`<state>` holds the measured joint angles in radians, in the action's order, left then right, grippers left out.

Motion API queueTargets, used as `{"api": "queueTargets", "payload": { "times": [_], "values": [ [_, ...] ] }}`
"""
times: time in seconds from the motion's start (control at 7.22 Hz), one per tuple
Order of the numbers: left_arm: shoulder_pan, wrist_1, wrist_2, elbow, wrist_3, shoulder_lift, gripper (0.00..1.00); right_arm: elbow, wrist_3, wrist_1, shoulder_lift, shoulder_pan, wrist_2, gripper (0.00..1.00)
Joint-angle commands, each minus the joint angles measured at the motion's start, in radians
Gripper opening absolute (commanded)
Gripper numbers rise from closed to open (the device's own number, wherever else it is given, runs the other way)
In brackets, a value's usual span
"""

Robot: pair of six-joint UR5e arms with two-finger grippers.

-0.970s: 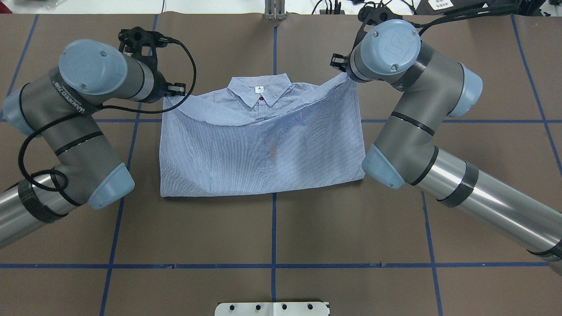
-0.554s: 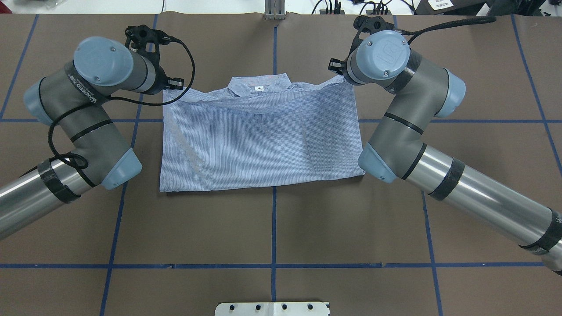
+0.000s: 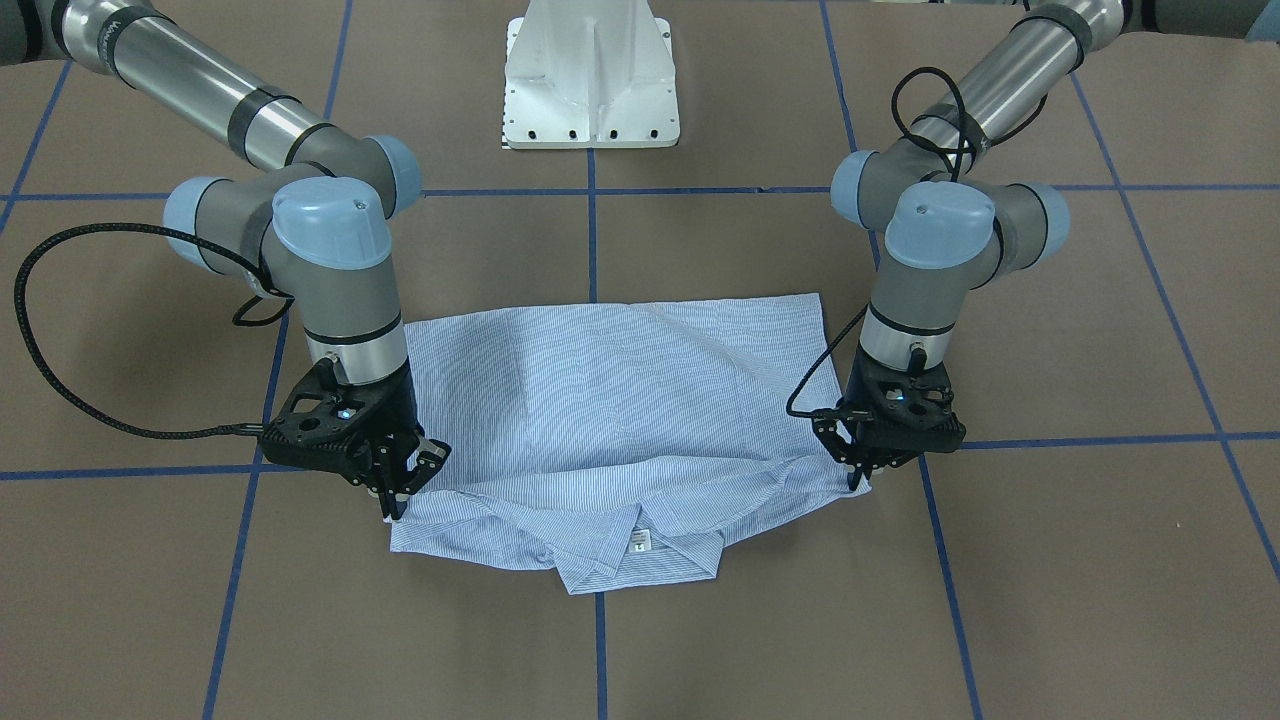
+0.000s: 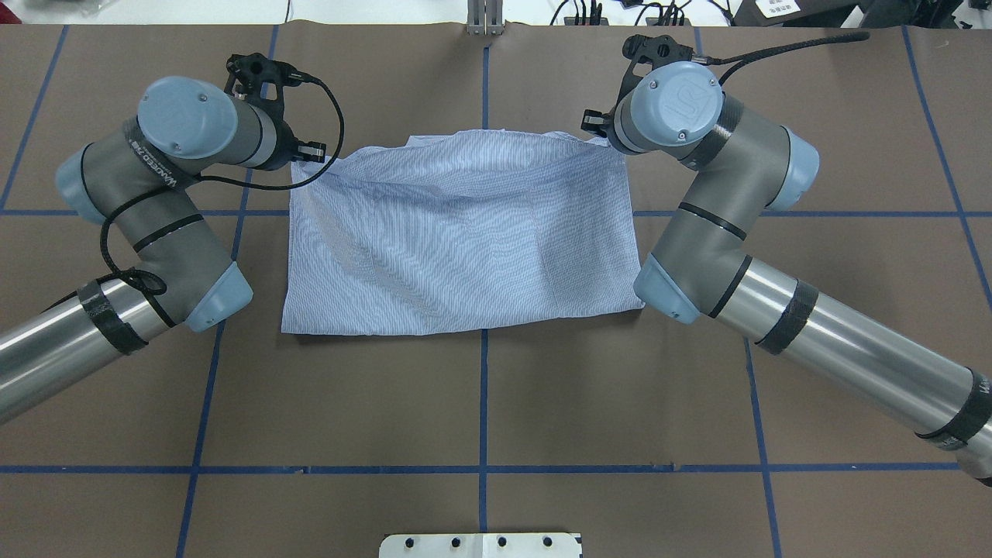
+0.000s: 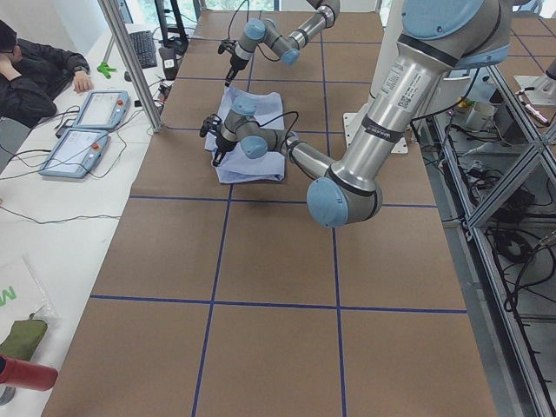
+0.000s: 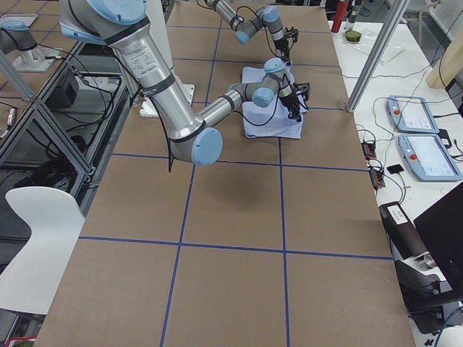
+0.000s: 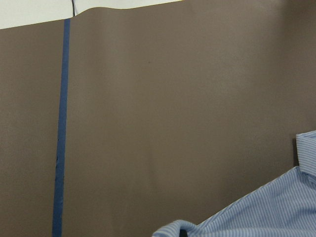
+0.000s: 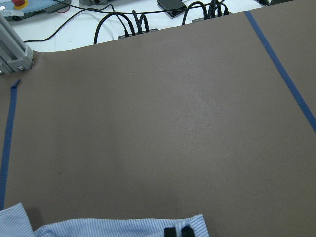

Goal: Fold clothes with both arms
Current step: 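Lay the hem at the collar, open both grippers and draw back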

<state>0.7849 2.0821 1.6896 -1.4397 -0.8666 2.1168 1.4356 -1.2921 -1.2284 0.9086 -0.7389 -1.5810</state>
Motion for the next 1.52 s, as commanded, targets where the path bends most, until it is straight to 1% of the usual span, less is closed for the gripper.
{"api": "queueTargets", "payload": {
  "times": [0.0, 0.14, 0.28, 0.42, 0.55, 0.69, 0.83, 0.97, 1.11, 1.39],
  "values": [
    [0.008, 0.019, 0.084, -0.030, 0.117, -0.011, 1.00, 0.012, 0.027, 0.000, -0.011, -0.008, -0.041, 1.00],
    [0.025, 0.016, 0.152, -0.081, 0.124, -0.030, 1.00, 0.055, 0.057, -0.008, -0.001, -0.043, -0.136, 1.00],
    [0.020, 0.019, 0.157, -0.173, 0.126, -0.102, 1.00, 0.112, 0.106, -0.009, 0.041, -0.063, -0.181, 1.00],
    [0.014, 0.019, 0.162, -0.276, 0.109, -0.171, 1.00, 0.165, 0.111, -0.010, 0.087, -0.068, -0.185, 1.00],
    [-0.013, 0.029, 0.166, -0.351, 0.054, -0.242, 1.00, 0.184, 0.117, -0.010, 0.096, -0.070, -0.183, 1.00],
    [-0.097, 0.126, 0.135, -0.372, -0.063, -0.315, 1.00, 0.186, 0.119, -0.010, 0.099, -0.070, -0.177, 1.00],
    [-0.221, 0.282, -0.015, -0.366, -0.136, -0.395, 1.00, 0.187, 0.119, -0.008, 0.101, -0.070, -0.175, 1.00],
    [-0.263, 0.346, -0.039, -0.357, -0.193, -0.424, 1.00, 0.192, 0.119, -0.008, 0.107, -0.070, -0.174, 1.00],
    [-0.283, 0.349, -0.041, -0.354, -0.199, -0.428, 1.00, 0.193, 0.119, -0.006, 0.110, -0.070, -0.174, 1.00],
    [-0.285, 0.351, -0.042, -0.331, -0.206, -0.426, 0.99, 0.193, 0.119, -0.005, 0.110, -0.068, -0.172, 1.00]
  ]
}}
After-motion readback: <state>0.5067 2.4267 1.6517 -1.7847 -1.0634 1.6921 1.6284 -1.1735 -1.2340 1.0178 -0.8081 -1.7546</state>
